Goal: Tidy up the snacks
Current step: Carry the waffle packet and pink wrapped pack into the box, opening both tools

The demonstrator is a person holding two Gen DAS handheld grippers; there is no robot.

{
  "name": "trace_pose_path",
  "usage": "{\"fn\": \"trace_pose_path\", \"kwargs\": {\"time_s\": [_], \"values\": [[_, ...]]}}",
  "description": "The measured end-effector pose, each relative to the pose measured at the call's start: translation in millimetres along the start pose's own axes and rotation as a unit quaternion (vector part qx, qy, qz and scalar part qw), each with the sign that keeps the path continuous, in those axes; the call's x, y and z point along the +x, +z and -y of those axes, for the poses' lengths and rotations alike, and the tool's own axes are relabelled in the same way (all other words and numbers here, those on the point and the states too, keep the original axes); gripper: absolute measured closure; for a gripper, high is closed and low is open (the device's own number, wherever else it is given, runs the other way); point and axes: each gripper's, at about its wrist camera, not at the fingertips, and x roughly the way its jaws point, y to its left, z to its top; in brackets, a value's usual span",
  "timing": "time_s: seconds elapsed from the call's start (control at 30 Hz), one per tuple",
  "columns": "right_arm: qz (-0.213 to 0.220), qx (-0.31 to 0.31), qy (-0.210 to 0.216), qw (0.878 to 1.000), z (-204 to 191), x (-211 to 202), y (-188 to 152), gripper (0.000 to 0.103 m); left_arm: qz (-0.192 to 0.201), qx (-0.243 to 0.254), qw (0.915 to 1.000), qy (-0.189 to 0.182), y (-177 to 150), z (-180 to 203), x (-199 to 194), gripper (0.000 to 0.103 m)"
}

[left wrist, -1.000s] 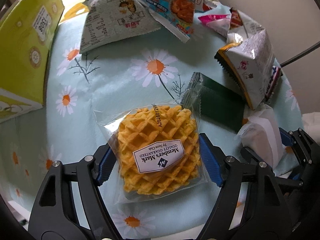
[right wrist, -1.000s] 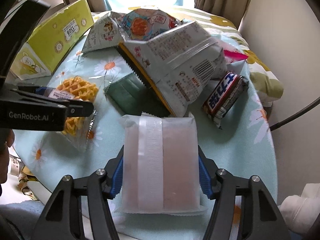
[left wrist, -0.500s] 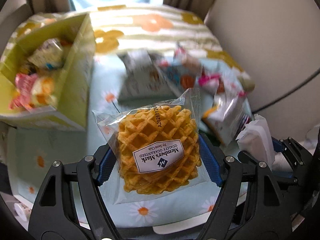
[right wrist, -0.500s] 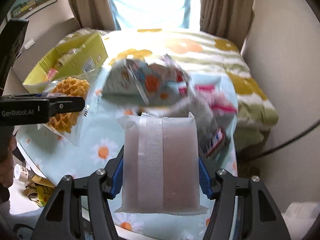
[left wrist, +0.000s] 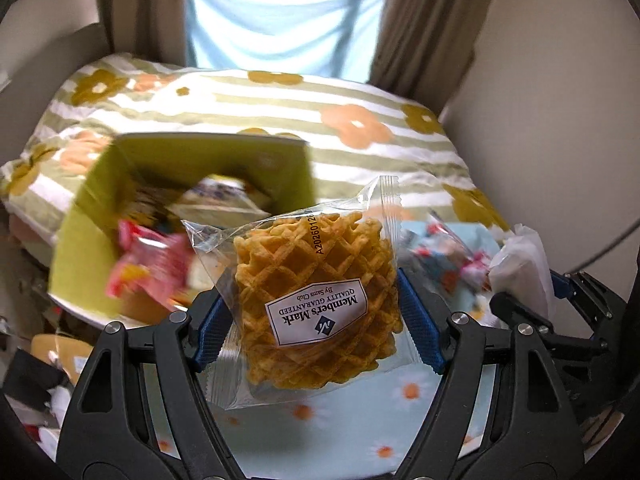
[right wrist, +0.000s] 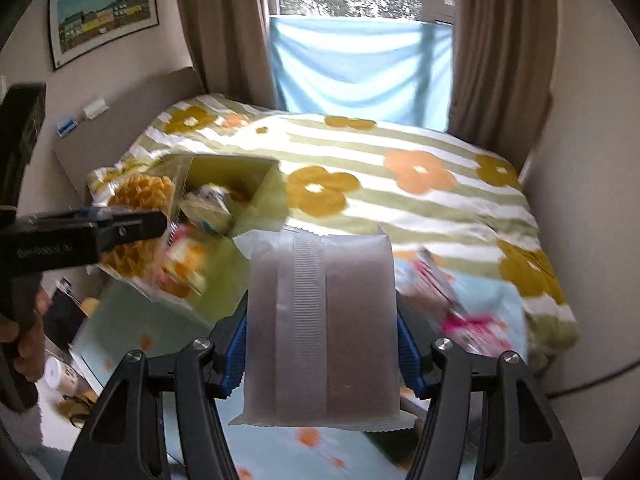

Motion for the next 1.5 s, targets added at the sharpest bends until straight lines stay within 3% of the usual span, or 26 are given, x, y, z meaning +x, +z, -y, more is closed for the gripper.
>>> {"fn": "trace_pose_path", "kwargs": {"time_s": [0.23,0.5,0.67,0.73,0.8,0.9,1.27,1.3,1.37,1.4,1.5], "values": [[0.005,-0.006,0.032,0.999,-75.8,51.8,55.4,0.045,-0.003,-0.021,0.9992,0.034,32.5,-105.6,6.3,0.03],[-0.031,0.015,0.034,0.999,-124.1,108.5,72.5,0.045,-0.071,0.001,0.9968,0.036,24.8,-177.2,58.5,0.03],[-0.056,0.027,0.019,0.998,-133.8,126.8,68.6,0.045,-0.096,0.026,0.9948,0.023,16.0,-190.3,80.6,0.026],[-0.062,0.032,0.015,0.997,-133.9,131.6,65.6,0.045,-0.1,0.031,0.9943,0.02,11.4,-192.7,84.7,0.021],[-0.07,0.034,0.012,0.997,-133.9,135.8,63.2,0.045,-0.102,0.028,0.9943,0.012,9.1,-194.3,85.0,0.006],[-0.081,0.035,0.011,0.996,-132.1,141.2,58.4,0.045,-0.094,0.016,0.9954,0.005,7.1,-200.0,79.3,0.005],[-0.092,0.039,0.028,0.995,-137.6,154.2,50.3,0.045,-0.085,-0.013,0.9958,0.031,0.8,-215.1,60.7,0.005],[-0.097,0.04,0.03,0.994,-138.4,157.4,49.1,0.043,-0.085,-0.016,0.9957,0.033,1.0,-215.6,60.0,0.005],[-0.089,0.046,0.03,0.995,-137.2,156.4,46.1,0.027,-0.084,-0.024,0.9956,0.035,-0.8,-217.3,58.2,0.005],[-0.079,0.049,0.032,0.995,-136.2,153.5,45.0,0.011,-0.085,-0.027,0.9954,0.035,-1.8,-217.4,58.2,0.005],[-0.068,0.048,0.03,0.996,-133.8,145.4,42.6,0.009,-0.093,-0.03,0.9947,0.034,-6.9,-217.6,59.6,0.005]]}}
